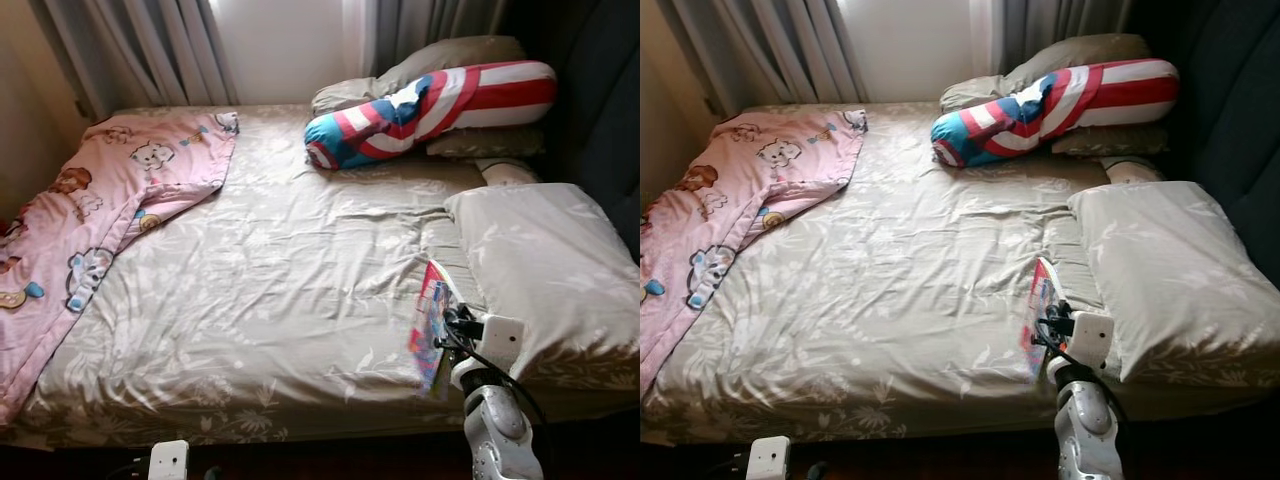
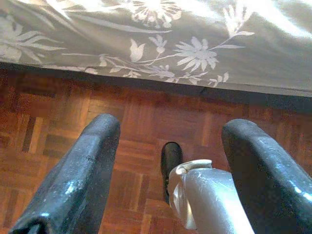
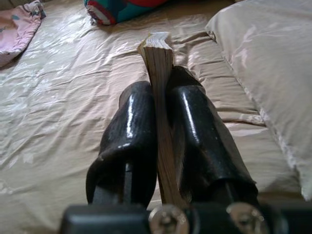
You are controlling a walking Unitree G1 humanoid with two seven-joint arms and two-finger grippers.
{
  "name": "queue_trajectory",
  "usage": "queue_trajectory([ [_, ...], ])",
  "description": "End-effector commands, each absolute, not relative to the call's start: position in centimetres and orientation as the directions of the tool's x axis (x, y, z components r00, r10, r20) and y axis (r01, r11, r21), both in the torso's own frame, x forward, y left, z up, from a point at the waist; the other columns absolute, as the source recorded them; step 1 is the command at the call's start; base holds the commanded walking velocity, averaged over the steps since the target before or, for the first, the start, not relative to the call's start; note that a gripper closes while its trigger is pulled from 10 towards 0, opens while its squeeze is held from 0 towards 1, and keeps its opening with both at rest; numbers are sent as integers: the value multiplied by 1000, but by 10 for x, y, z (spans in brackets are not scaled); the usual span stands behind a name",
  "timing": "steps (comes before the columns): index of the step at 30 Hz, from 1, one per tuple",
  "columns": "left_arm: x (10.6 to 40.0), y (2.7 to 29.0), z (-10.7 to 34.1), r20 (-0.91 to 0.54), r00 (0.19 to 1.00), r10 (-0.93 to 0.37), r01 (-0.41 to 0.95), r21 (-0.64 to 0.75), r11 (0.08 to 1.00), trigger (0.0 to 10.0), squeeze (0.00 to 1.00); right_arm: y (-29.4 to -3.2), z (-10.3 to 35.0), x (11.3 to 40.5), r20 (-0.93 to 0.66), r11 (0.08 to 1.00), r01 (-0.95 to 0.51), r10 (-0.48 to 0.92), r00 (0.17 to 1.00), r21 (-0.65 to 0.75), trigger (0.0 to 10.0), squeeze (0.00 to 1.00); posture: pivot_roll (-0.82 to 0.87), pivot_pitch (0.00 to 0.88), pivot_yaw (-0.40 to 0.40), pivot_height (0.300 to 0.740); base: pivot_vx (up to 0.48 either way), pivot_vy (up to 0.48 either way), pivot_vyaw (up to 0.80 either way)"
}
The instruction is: Clean up the room
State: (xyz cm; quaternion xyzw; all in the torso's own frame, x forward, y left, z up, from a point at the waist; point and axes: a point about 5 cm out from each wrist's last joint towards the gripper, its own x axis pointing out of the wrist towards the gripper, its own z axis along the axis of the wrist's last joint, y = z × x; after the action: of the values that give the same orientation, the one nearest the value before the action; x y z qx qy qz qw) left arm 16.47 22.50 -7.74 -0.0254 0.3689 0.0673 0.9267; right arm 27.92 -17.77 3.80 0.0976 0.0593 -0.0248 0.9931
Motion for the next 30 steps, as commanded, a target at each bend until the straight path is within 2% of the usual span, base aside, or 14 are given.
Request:
queue_trajectory([
  [1,159,228,-80,-709,697,112,-148,10,989,10000,0,-176,47,284,-80,981,42,-27,996,190,10000,0,-76,64,13,740,0,0,0],
  [30,159,228,-80,-712,695,103,-134,13,991,10000,0,-176,43,284,-94,981,45,-27,995,189,10000,0,-74,66,13,740,280,0,0],
])
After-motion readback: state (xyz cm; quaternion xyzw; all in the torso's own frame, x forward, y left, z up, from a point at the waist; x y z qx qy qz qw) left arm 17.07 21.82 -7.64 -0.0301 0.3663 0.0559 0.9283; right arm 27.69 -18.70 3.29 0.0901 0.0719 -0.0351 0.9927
